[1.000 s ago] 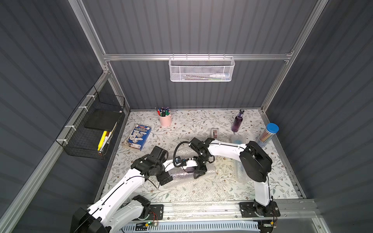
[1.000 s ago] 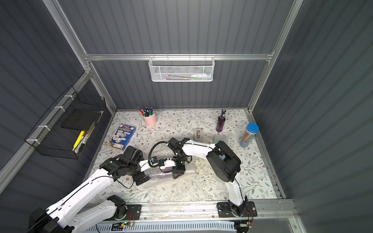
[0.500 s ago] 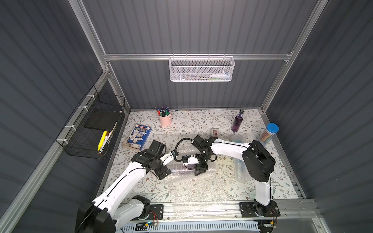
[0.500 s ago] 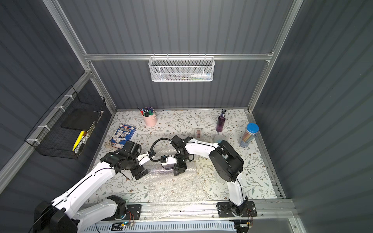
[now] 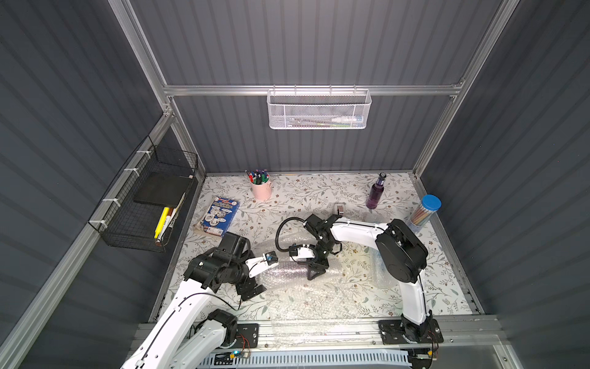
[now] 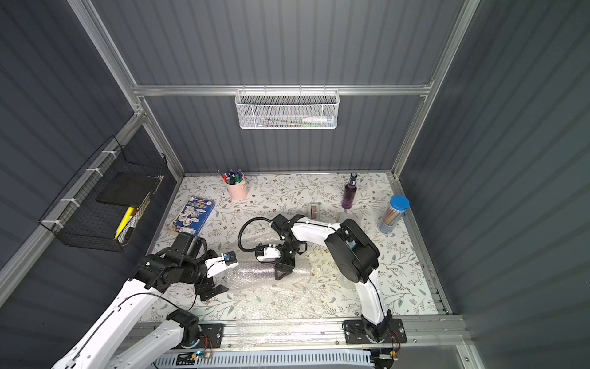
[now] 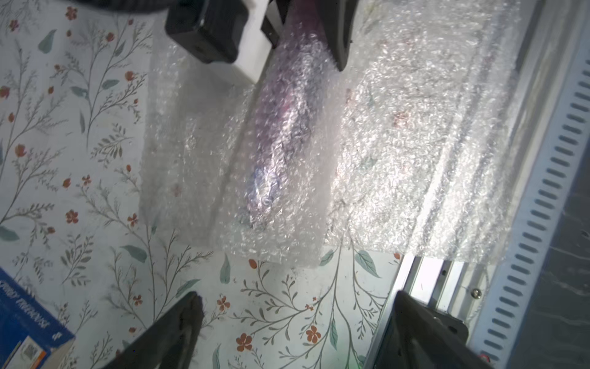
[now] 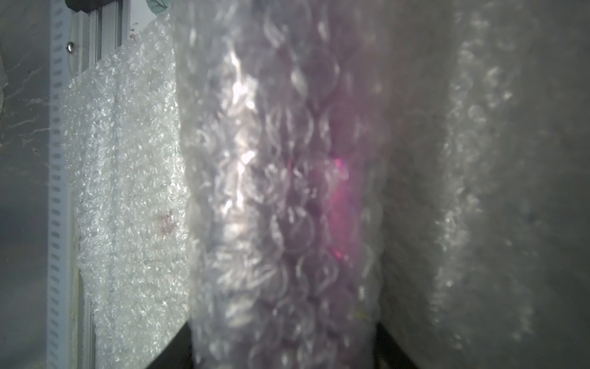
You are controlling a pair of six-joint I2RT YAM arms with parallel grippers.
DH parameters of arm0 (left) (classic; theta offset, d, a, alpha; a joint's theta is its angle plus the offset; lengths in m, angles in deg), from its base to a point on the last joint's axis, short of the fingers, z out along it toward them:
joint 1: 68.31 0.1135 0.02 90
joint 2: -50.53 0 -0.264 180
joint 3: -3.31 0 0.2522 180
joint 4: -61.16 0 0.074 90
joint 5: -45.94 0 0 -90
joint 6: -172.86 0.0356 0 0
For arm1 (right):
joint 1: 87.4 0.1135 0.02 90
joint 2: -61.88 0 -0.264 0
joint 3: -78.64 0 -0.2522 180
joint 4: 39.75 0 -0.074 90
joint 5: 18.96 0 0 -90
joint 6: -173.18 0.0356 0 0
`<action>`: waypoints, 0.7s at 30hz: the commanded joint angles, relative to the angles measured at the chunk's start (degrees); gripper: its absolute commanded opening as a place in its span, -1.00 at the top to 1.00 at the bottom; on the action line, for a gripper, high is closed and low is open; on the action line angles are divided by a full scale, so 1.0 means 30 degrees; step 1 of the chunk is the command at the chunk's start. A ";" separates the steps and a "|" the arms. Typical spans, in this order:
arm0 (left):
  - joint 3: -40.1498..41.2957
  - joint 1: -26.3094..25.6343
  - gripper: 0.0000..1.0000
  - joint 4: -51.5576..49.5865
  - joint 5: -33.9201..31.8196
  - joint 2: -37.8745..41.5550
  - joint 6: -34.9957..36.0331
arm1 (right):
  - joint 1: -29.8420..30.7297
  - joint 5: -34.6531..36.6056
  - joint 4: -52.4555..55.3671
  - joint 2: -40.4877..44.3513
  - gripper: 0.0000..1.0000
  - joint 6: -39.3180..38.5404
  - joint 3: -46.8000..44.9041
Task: Wrap wine bottles in bubble wrap
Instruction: Wrap the bubble wrap around the bubble wrap.
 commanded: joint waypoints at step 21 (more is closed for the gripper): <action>-0.2767 0.0917 -0.99 0.4523 -0.7190 -0.8679 -1.1759 | 0.2871 0.3603 -0.8055 0.5266 0.19 0.0131 -0.6133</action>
